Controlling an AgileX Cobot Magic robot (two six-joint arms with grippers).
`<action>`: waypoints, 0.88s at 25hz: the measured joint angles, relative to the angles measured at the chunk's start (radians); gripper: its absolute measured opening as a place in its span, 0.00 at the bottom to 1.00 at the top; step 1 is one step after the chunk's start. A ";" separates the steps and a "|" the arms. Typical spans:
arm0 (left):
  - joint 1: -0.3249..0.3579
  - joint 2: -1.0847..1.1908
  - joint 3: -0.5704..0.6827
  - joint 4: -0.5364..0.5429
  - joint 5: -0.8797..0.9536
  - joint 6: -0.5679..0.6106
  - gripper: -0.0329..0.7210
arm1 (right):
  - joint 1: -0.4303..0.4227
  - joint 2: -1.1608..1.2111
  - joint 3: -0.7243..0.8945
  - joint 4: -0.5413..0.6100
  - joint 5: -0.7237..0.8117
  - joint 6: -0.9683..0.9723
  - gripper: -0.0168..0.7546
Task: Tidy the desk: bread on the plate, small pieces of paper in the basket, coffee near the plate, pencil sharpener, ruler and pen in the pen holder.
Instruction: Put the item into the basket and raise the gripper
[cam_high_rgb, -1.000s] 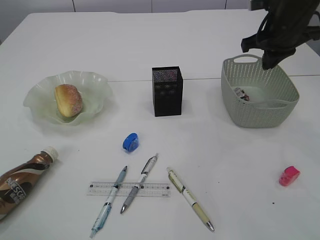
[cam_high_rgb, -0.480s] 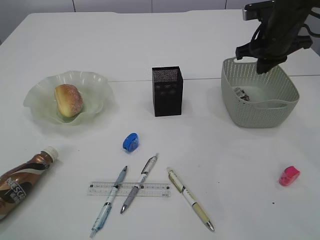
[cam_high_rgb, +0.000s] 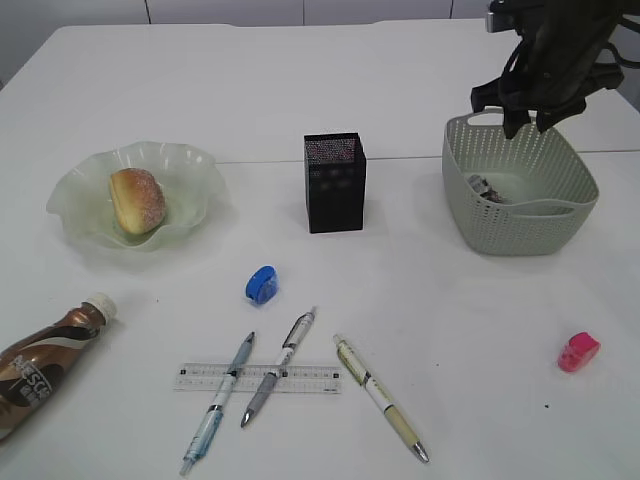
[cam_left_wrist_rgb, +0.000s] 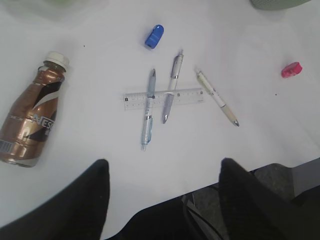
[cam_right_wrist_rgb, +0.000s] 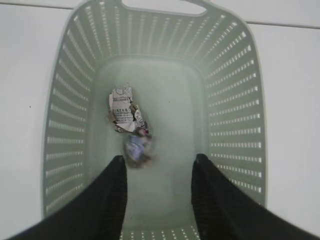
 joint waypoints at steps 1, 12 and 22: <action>0.000 0.000 0.000 0.000 0.000 0.000 0.70 | 0.000 0.000 0.000 0.000 -0.002 0.000 0.48; 0.000 0.000 0.000 0.002 0.000 -0.002 0.70 | 0.000 -0.022 -0.007 0.101 0.123 0.009 0.49; 0.000 0.000 0.000 0.072 0.000 -0.002 0.70 | 0.000 -0.141 -0.082 0.380 0.312 -0.082 0.46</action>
